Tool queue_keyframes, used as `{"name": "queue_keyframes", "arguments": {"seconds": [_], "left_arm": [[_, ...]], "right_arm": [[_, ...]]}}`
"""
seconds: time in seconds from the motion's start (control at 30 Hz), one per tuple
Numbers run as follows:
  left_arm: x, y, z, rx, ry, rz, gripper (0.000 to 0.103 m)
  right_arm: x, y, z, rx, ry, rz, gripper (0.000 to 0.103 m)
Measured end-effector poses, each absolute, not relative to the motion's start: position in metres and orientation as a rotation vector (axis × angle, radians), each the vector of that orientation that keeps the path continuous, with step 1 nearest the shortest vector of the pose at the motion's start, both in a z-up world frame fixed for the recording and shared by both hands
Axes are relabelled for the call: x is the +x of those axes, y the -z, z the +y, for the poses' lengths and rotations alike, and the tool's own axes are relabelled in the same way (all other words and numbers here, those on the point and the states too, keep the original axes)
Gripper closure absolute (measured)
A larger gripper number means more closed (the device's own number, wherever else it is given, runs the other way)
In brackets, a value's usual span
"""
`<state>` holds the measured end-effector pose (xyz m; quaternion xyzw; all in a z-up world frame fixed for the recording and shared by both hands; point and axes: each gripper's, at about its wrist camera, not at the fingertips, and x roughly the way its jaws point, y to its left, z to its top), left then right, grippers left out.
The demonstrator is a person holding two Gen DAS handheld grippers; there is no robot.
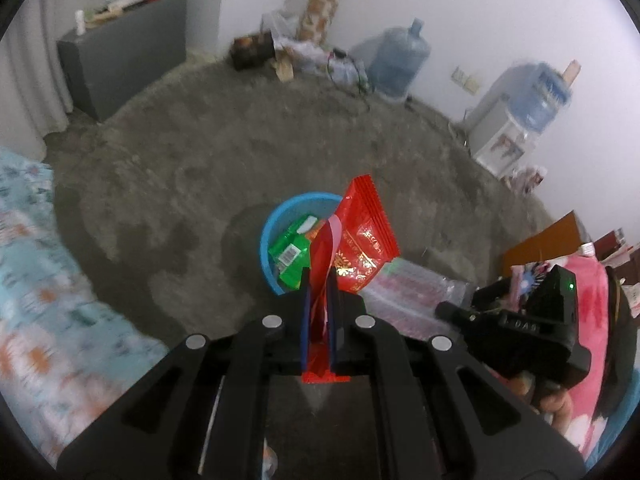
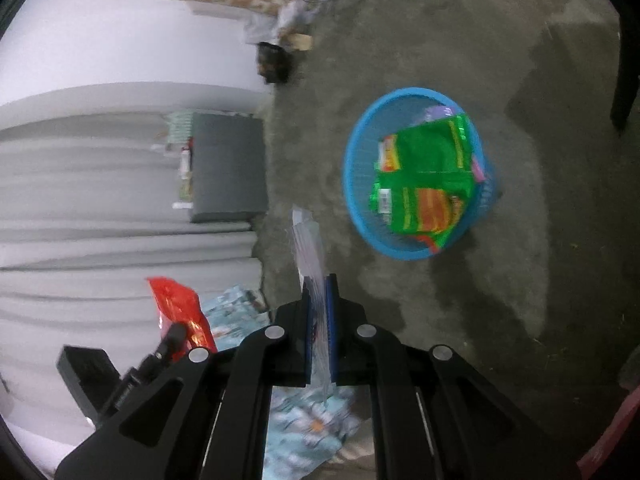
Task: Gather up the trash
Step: 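Open both tools over the blue wastebasket to drop packet and wrapper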
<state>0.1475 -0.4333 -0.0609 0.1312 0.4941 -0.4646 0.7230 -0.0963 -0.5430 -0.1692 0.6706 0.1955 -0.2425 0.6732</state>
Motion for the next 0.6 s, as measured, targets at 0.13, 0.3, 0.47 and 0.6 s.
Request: {"name": "queue_keyframes", "arguments": {"seconds": [0.13,0.3,0.47,0.6], "left_arm": [[0.154,0.087,-0.466,0.307,1.039,1.135,0.1],[0.158,0.12,-0.51,0.345,1.054,1.174,0.071],[0.167,0.159,-0.532,0.345,0.951,1.231,0.039],[0.176,0.167,-0.522,0.294,0.915,1.263,0.036]], "right_arm": [[-0.087,0.196,-0.565,1.525,0.573,0.467,0.096],[-0.073,0.213,-0.59,1.53,0.576,0.514,0.09],[-0.078,0.255,-0.612,1.56,0.698,0.537,0.053],[-0.092,0.272,-0.608,1.584,0.69,0.532,0.053]]}}
